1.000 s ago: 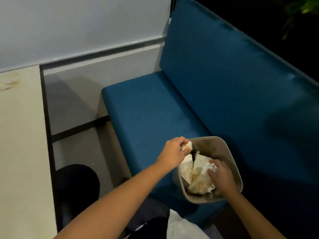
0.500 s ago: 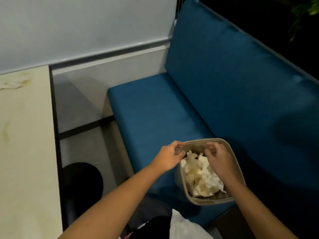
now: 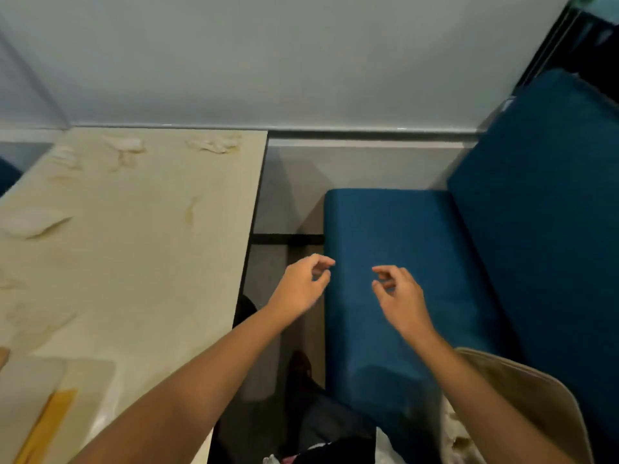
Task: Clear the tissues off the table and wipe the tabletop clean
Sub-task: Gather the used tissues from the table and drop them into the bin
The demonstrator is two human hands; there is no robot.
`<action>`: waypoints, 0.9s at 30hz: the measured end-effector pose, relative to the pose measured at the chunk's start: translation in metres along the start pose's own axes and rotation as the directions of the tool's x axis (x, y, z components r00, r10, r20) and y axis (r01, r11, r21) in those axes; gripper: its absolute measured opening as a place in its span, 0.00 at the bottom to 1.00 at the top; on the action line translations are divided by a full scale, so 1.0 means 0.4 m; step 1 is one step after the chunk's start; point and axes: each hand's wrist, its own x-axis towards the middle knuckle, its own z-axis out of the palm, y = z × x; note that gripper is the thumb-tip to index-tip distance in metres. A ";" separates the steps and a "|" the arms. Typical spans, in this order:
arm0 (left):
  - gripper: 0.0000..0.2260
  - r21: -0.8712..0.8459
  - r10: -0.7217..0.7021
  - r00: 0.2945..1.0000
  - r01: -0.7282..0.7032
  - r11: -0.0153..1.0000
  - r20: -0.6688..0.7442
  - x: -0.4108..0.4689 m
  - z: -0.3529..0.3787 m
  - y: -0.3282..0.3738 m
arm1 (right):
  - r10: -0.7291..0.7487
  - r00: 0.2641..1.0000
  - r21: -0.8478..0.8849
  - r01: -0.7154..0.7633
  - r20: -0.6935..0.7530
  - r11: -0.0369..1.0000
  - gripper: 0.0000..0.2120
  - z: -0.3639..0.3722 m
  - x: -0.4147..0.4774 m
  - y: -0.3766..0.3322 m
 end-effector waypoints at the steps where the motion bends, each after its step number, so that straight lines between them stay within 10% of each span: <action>1: 0.10 -0.002 -0.020 0.999 0.020 1.000 -0.046 -0.006 -0.037 -0.015 | -0.036 0.999 0.005 0.036 0.035 0.999 0.09 0.025 0.015 -0.031; 16: 0.11 -0.182 -0.347 0.704 0.301 0.936 -0.620 -0.154 -0.441 -0.216 | -0.429 0.752 0.190 0.388 0.501 0.902 0.11 0.421 0.114 -0.458; 27: 0.19 -0.286 -0.615 0.288 0.690 0.665 -0.734 -0.196 -0.632 -0.390 | -0.565 0.453 0.328 0.500 0.690 0.802 0.10 0.690 0.198 -0.683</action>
